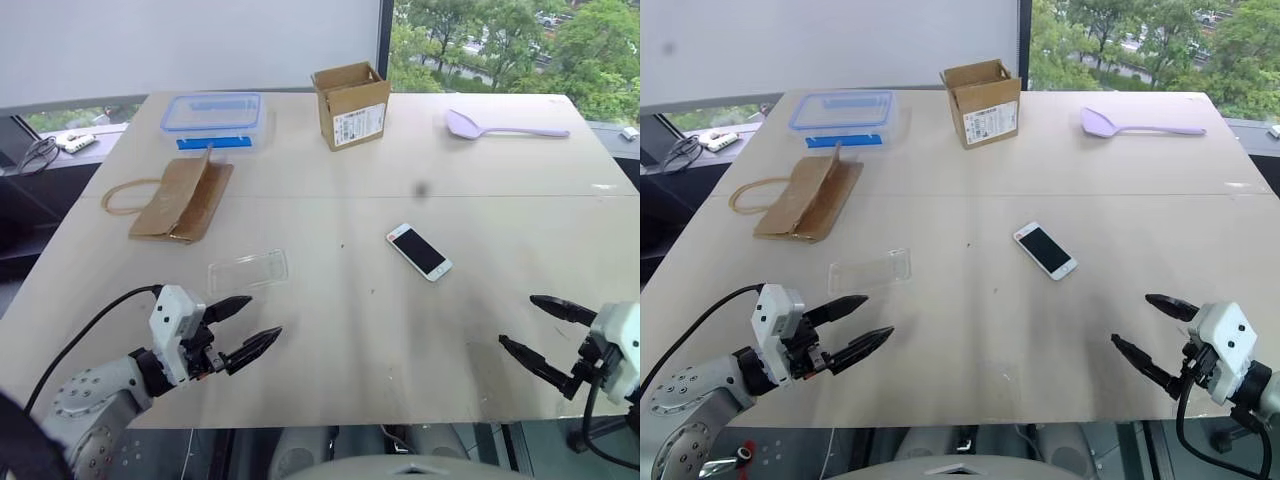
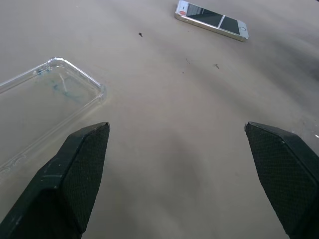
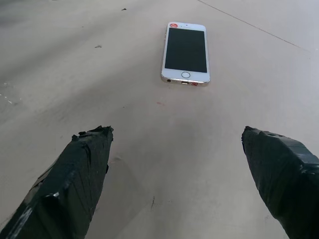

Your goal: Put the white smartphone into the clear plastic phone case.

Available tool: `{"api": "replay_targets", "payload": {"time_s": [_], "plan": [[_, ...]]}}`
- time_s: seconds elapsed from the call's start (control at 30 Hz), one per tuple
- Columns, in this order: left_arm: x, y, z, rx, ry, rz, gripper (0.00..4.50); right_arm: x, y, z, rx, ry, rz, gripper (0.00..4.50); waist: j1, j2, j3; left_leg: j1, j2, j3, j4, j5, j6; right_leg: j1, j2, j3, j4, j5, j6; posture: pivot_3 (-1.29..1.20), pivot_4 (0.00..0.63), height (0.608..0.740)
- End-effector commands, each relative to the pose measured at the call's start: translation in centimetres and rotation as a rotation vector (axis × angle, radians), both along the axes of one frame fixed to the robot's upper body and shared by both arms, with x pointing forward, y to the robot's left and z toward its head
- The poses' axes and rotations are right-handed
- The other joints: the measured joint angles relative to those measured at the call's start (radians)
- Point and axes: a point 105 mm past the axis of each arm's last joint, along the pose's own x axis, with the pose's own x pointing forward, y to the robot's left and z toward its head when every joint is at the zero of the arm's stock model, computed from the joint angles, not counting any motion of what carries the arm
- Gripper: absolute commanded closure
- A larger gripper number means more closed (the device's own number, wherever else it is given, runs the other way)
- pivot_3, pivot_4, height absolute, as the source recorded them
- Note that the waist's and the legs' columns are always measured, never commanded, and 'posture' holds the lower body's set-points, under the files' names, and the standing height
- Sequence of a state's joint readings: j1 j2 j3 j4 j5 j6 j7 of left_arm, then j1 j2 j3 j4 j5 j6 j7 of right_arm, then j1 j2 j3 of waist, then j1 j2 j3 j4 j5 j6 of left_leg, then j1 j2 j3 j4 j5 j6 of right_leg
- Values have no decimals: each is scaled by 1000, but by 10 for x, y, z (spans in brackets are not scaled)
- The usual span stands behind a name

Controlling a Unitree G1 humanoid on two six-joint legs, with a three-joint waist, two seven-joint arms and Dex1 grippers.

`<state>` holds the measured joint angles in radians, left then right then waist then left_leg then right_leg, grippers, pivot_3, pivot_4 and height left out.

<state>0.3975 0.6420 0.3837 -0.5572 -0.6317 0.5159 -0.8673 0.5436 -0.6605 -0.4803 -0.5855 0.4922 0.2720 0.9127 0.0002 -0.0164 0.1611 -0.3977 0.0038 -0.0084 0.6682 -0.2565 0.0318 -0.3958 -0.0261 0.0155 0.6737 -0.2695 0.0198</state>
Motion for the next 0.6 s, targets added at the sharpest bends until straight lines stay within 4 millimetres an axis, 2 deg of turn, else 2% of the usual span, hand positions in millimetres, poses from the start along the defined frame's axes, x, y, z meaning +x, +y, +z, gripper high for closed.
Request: {"api": "replay_targets", "payload": {"time_s": [0.03,0.13,0.3,0.43,0.53,0.6], "plan": [[15,10,12,71,-80,6,60,2,7,14,29,-64,42,0,1,0,0,0,0,0,0,0,0,0,0,0,0,0,0,0,150,740],[43,26,21,200,-136,12,60,5,32,28,96,-104,166,0,13,1,1,0,1,0,0,0,0,0,1,-2,0,0,1,0,150,740],[59,34,16,334,-136,-100,60,-6,64,44,119,-98,368,0,12,5,3,0,1,4,0,-1,2,0,0,-1,-2,1,-1,0,150,740],[76,42,1,461,-100,-189,60,-12,82,46,92,-77,477,0,14,4,3,-3,1,3,-2,-2,2,-1,0,-4,-7,3,2,0,150,740],[89,46,-17,516,-51,-271,838,-9,87,48,86,-95,479,0,17,4,3,-3,1,3,-3,-2,3,0,0,-4,-9,4,3,0,150,740],[92,48,-27,543,-14,-333,1693,-7,87,46,73,-100,463,0,19,3,3,-4,1,3,-3,-2,3,0,0,-4,-9,4,3,0,150,740]]}}
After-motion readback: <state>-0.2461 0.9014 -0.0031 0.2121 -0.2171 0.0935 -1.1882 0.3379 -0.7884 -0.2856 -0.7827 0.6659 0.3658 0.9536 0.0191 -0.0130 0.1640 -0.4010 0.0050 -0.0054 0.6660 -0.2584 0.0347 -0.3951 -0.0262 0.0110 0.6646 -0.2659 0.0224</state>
